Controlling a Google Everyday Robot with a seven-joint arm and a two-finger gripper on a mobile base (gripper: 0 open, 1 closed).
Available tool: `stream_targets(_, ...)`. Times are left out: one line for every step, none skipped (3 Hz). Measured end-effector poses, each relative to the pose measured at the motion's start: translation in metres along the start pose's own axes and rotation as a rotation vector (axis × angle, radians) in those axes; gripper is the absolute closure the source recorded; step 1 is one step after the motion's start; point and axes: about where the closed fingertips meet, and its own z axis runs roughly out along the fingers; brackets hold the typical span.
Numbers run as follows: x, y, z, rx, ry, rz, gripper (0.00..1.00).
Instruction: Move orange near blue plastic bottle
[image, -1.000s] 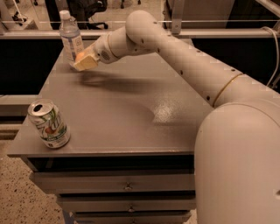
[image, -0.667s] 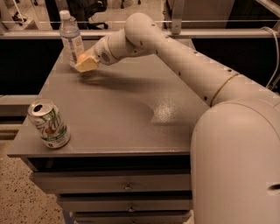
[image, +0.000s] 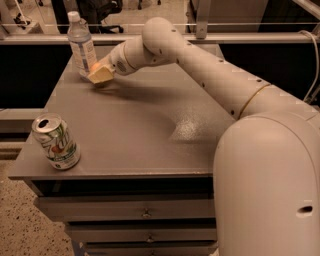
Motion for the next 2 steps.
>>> stream_targets(0.0021, -0.0031, 0.0005, 0.009, 0.003, 0.002, 0.35)
stream_targets(0.0031, -0.0066, -0.0003, 0.018, 0.003, 0.003, 0.05)
